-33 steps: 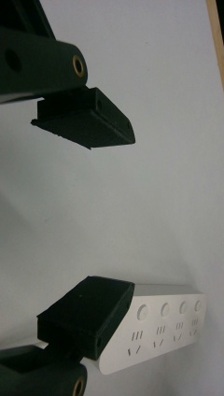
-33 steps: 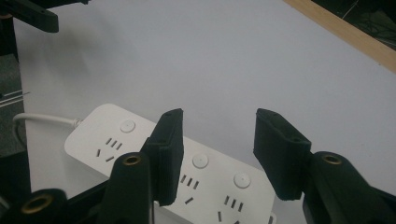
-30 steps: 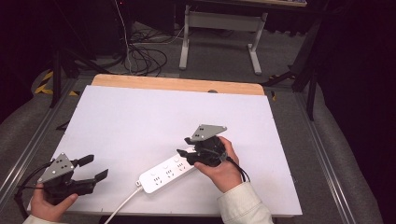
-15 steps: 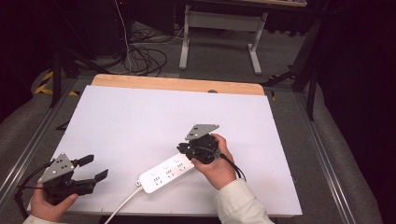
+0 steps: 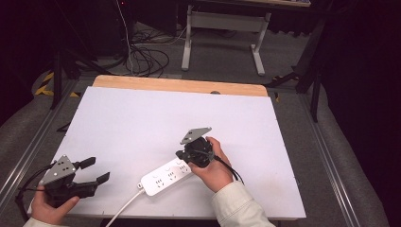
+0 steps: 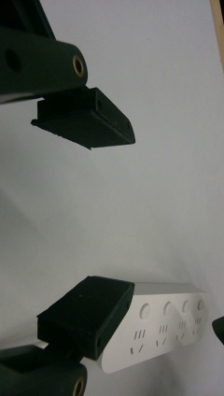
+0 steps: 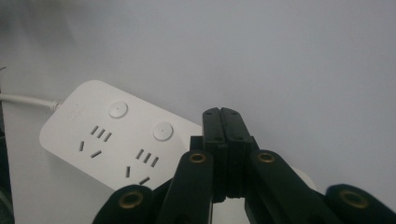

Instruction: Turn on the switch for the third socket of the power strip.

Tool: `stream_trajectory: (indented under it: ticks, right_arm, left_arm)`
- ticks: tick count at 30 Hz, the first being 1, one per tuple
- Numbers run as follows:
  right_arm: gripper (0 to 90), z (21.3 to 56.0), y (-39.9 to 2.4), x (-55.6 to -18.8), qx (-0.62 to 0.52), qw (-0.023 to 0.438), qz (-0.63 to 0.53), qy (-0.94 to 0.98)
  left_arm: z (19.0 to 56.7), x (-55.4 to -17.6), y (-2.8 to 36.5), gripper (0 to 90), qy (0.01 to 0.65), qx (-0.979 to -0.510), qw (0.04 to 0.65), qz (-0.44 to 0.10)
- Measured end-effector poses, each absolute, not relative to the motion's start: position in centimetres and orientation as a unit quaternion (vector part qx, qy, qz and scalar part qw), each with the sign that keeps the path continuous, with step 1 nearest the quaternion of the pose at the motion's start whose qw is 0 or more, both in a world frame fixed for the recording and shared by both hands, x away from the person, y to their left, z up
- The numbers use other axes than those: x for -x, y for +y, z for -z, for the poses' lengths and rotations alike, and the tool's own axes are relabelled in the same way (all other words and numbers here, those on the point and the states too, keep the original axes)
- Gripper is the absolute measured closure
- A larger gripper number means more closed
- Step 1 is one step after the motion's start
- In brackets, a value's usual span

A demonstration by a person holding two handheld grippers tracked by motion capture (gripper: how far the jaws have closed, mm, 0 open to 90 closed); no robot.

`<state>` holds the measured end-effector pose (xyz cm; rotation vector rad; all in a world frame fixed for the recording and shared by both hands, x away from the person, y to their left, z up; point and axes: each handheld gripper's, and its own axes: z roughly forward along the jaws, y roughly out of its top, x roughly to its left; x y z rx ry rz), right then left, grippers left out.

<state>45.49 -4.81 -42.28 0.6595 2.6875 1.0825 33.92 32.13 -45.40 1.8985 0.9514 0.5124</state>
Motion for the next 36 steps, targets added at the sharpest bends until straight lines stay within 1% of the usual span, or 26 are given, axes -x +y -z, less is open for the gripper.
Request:
stream_trajectory:
  ticks: [5,13,21,30,36]
  right_arm:
    - [90.0,42.7,-4.6,-45.7,-0.239,0.047,-0.363,0.899]
    - [90.0,43.5,-4.0,-45.9,-0.251,0.045,-0.34,0.905]
    - [90.0,44.0,-3.6,-45.9,-0.249,0.068,-0.313,0.914]
    - [90.0,44.2,-3.3,-45.8,-0.243,0.078,-0.305,0.918]
    - [90.0,44.4,-3.1,-45.4,-0.237,0.095,-0.307,0.917]
  left_arm:
    - [45.4,-33.9,32.1,26.1,0.387,-0.772,0.462,-0.201]
    - [45.4,-34.0,32.2,26.1,0.385,-0.773,0.462,-0.202]
    - [45.4,-34.0,32.2,26.2,0.387,-0.773,0.461,-0.202]
    - [45.4,-34.0,32.2,26.1,0.388,-0.772,0.46,-0.203]
    - [45.4,-34.0,32.1,26.1,0.388,-0.773,0.459,-0.202]
